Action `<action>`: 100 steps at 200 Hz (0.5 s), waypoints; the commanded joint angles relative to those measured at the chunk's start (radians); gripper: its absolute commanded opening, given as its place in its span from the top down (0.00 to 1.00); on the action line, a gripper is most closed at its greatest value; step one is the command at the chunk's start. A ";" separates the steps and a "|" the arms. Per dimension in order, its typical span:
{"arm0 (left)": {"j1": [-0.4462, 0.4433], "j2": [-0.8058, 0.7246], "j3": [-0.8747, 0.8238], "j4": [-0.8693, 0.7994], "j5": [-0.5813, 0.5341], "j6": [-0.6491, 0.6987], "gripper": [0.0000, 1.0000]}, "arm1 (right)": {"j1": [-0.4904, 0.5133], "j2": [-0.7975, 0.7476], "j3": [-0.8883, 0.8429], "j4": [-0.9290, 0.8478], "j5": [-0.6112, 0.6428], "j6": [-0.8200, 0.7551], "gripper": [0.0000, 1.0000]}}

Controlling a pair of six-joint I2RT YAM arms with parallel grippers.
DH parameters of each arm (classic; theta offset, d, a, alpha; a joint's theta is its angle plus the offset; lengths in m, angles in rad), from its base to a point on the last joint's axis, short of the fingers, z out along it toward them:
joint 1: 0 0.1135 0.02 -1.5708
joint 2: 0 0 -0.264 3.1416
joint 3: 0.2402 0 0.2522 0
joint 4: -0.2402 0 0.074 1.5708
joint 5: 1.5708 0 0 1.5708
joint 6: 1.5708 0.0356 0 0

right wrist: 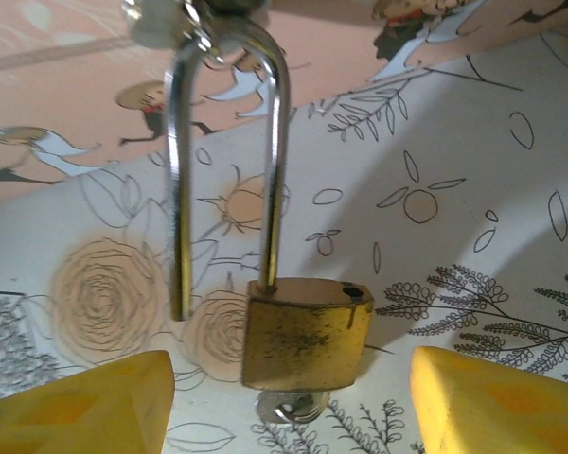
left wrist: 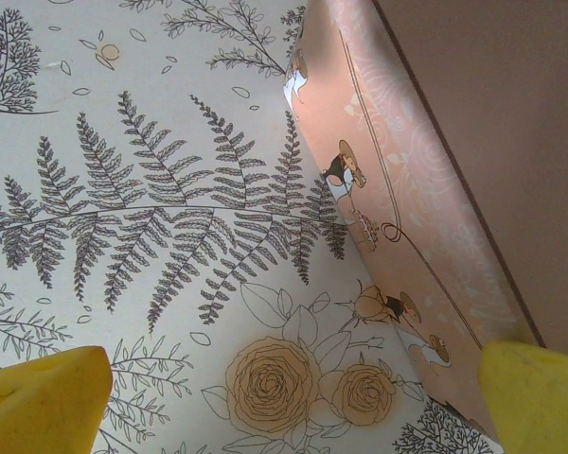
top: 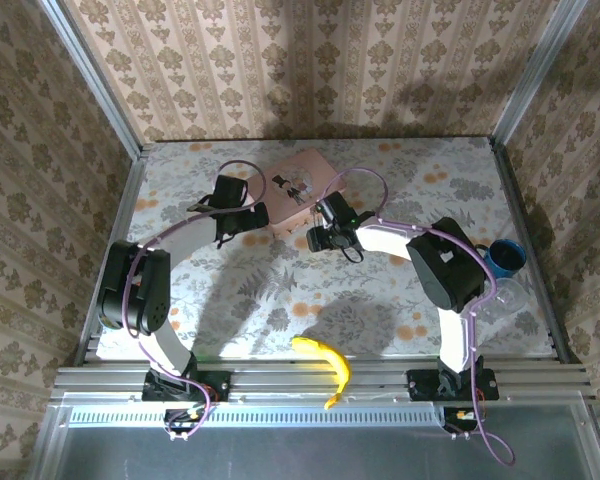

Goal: Unlock a padlock with a key

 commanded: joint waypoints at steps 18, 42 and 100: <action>-0.003 0.021 0.005 -0.024 -0.016 0.011 0.00 | -0.001 0.048 0.041 -0.032 0.087 -0.036 0.33; -0.003 0.022 0.007 -0.024 -0.016 0.011 0.00 | -0.001 0.070 0.041 -0.023 0.100 -0.043 0.33; 0.000 0.020 0.007 -0.028 -0.010 0.007 0.00 | -0.007 0.101 0.031 -0.017 0.091 -0.043 0.46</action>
